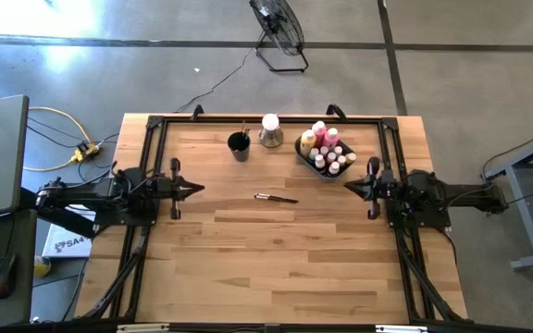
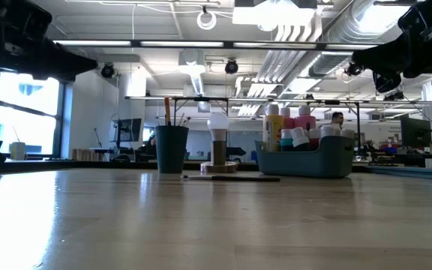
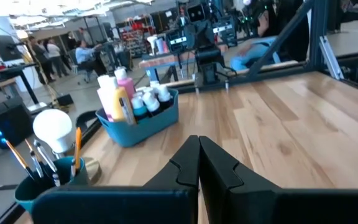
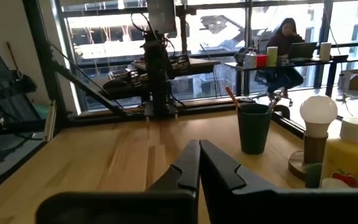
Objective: Pick & Place Paint Supplies
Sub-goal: Put the silver paintbrush into the blue cup
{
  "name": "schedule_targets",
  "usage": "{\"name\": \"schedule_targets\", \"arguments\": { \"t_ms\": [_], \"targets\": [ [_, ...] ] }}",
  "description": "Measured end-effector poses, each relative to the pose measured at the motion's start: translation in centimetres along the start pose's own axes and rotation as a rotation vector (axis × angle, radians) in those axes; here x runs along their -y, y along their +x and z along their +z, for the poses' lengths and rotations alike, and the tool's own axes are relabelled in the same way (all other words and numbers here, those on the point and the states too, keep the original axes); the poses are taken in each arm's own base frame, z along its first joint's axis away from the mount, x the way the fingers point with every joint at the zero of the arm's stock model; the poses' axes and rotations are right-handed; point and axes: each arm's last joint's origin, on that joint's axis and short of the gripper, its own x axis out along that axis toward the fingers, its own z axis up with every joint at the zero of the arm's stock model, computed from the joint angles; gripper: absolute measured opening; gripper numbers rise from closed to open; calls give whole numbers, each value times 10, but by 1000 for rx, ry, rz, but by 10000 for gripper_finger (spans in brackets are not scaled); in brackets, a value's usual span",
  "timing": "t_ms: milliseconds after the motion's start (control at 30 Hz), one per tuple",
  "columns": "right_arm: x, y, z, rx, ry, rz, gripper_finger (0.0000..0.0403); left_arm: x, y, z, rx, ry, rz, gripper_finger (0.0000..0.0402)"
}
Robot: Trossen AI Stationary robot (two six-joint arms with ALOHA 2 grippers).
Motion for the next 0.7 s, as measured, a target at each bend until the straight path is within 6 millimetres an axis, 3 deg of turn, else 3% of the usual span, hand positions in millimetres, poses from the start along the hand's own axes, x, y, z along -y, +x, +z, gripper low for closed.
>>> {"name": "schedule_targets", "arguments": {
  "t_ms": [300,700],
  "targets": [
    [-1,2,-13,-34,-2,47,3,2,0,-6,-60,-20,-24,1],
    [-1,2,-14,-35,-28,65,3,3,-1,-8,-86,-29,-70,1]
  ]
}}
